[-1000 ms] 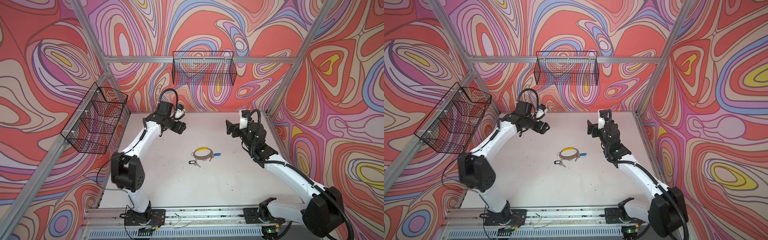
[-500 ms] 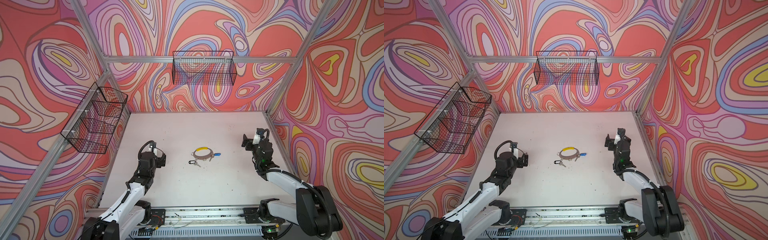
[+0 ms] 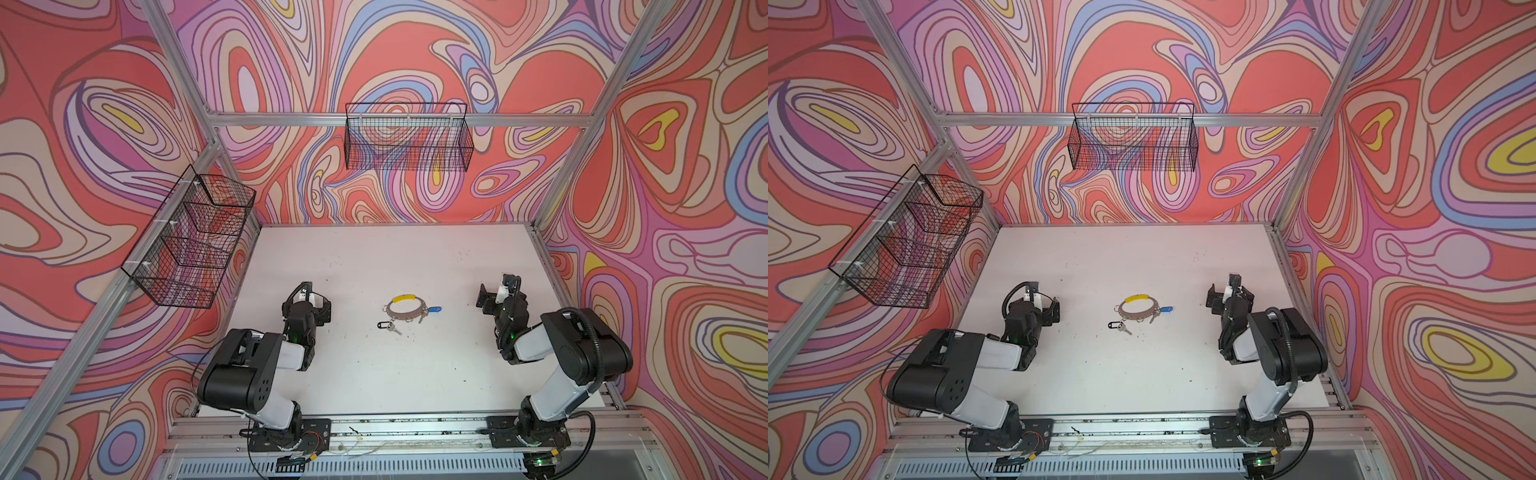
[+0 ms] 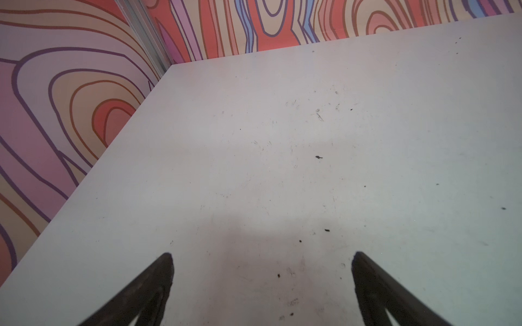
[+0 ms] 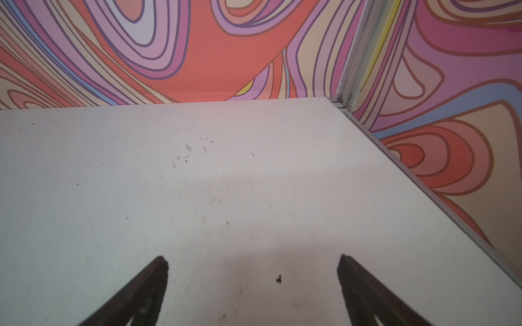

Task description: Put the keys on the keyring

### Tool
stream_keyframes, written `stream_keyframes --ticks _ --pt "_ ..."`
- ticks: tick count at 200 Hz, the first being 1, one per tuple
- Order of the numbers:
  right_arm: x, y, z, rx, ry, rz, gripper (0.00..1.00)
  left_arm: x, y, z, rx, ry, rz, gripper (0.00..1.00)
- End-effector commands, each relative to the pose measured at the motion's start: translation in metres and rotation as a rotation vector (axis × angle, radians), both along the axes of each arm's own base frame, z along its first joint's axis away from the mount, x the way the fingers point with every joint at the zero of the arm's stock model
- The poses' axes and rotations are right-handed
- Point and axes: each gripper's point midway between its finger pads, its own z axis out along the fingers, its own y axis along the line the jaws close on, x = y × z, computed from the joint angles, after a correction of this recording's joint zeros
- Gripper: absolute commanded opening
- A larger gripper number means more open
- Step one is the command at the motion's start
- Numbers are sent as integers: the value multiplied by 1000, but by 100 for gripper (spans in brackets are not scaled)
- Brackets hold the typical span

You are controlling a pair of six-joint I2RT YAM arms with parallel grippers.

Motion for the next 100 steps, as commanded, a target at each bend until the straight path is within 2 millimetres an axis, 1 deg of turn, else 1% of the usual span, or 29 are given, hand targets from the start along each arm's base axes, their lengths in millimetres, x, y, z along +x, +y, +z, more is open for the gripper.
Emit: stream_keyframes --ticks 1,13,25,29,38,100 --pt "14 3 20 -1 -67 23 98 21 7 27 -32 -78 31 100" --pt "14 3 18 2 -58 29 98 23 15 27 -50 -82 64 100" --pt "15 3 18 3 -62 27 98 22 17 26 -64 -62 73 100" --pt "15 2 18 4 -58 21 98 22 17 26 -63 -70 73 100" --pt "15 -9 18 9 -59 -45 98 23 17 27 -55 -83 69 100" --pt "15 -9 18 9 -57 -48 98 22 17 27 -59 -80 70 100"
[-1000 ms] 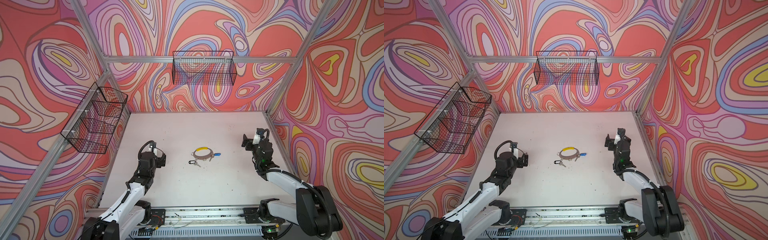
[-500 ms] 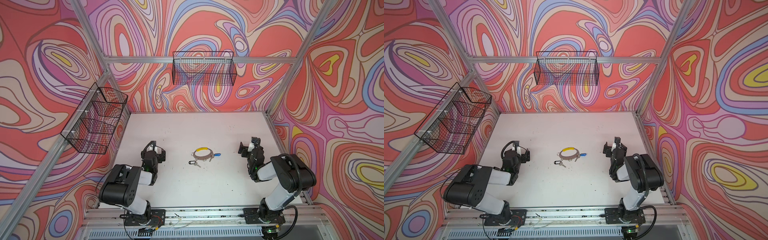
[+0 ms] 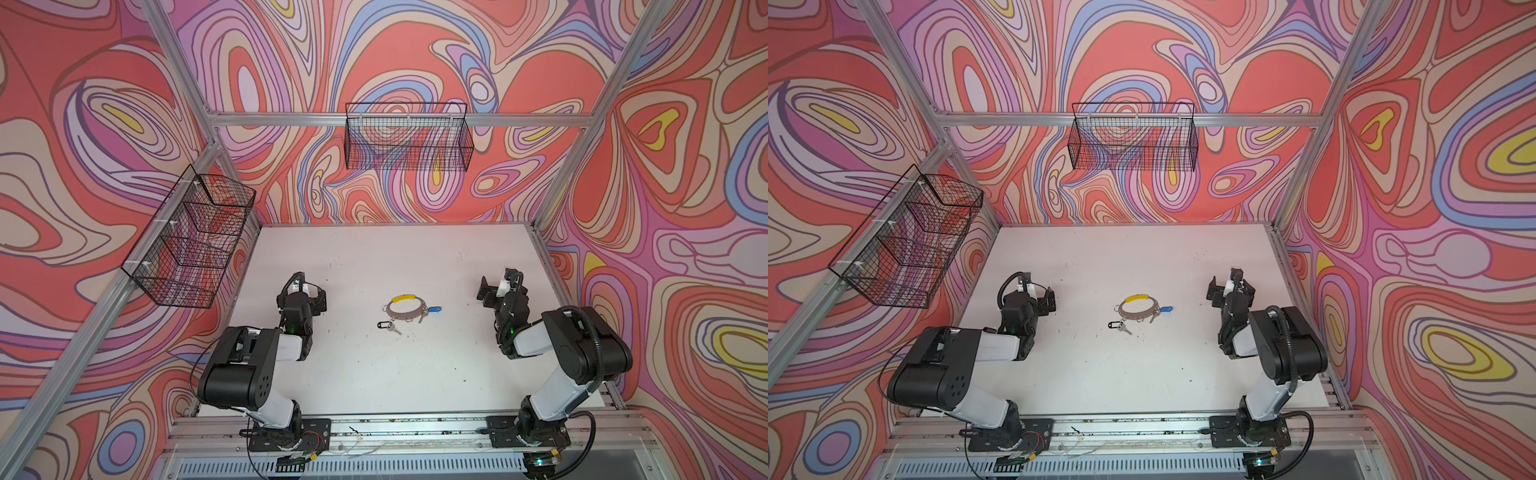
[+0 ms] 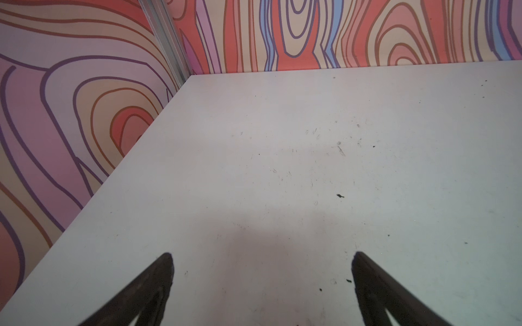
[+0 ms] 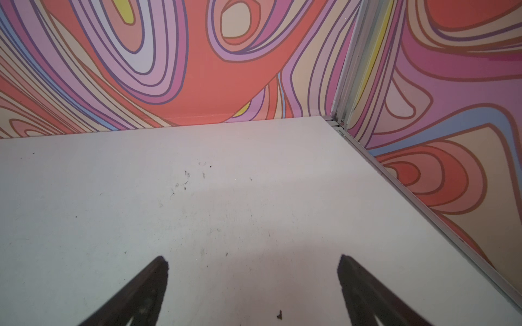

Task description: Put the keys on the keyring

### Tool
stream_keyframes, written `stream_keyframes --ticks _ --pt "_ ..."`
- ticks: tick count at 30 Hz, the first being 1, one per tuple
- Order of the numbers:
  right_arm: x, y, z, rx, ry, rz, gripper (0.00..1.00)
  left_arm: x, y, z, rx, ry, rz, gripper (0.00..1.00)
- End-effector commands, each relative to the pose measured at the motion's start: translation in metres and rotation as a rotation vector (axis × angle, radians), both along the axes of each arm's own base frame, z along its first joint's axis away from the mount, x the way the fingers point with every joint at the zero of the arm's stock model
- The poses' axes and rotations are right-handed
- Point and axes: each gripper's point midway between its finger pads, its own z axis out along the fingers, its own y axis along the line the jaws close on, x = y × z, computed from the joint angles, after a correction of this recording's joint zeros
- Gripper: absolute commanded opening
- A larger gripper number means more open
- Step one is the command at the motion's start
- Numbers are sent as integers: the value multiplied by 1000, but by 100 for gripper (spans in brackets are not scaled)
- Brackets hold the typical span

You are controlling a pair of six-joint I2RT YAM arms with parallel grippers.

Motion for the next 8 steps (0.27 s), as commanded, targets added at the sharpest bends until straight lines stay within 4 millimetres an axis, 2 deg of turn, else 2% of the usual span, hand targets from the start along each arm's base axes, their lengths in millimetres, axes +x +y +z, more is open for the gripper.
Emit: stream_keyframes --ticks 1,8 --pt "3 -5 3 2 -10 -23 99 0 1 5 -15 -21 8 100" --pt "4 -5 3 6 -9 -18 98 0 1 5 -14 -22 8 100"
